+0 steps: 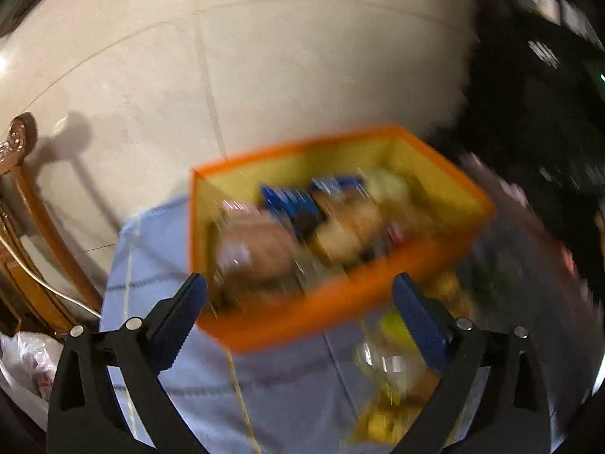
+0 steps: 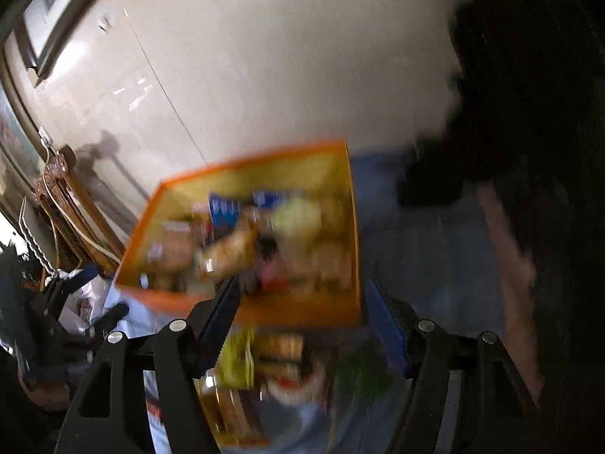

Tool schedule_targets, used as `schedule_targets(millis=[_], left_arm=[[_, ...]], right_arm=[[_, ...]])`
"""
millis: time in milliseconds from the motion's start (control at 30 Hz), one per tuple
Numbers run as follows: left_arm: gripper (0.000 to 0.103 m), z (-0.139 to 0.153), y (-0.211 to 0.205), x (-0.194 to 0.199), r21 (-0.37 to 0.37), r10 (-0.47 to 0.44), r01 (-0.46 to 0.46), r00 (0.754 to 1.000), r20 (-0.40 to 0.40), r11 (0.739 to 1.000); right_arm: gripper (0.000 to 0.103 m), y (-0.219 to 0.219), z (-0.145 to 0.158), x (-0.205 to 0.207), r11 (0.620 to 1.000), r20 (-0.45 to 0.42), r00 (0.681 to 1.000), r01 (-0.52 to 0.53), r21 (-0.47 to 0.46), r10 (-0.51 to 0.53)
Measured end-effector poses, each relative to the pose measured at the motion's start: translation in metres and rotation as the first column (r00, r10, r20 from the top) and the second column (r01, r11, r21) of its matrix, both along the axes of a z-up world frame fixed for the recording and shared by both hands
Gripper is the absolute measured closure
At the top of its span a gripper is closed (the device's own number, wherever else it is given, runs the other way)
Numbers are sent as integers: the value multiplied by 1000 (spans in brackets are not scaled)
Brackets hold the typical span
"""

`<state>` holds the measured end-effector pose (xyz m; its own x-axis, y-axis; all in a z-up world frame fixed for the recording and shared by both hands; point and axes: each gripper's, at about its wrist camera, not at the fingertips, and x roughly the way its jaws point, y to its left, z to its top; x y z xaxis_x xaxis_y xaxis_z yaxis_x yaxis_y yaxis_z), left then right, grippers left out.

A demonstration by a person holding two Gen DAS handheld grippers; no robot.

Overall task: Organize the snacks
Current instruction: 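Grasp the yellow bread bag with the left gripper while the right approaches the white candy bag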

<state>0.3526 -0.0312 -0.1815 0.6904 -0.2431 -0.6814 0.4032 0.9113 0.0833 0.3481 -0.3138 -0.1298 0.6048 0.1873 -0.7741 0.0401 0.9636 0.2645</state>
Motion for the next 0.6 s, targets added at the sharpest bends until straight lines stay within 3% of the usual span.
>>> schedule_targets(millis=[133,233,400,500,600], left_arm=[[7,-38,-17,-60,108,-136,135,991,3,985],[7,-64,-32,-87,133,-157,161,987,-41,978],[7,-83,-49,-84,71,27,-18,992,-126,997],[7,-85,-61,-84,34,87,-83,987,-135,996],[6,-93,-80,-86,71,100,-92,988,-118,993]], right_arm=[[34,6,-49,-35,1000,-102,995,-1,18,3],[34,1,-73,-59,999,-134,990,51,2,-50],[34,-37,-101,-96,965,-163,951,260,-33,-262],[34,-51,-107,-106,949,-176,932,313,-47,-316],[34,-54,-106,-109,944,-172,928,324,-70,-331]])
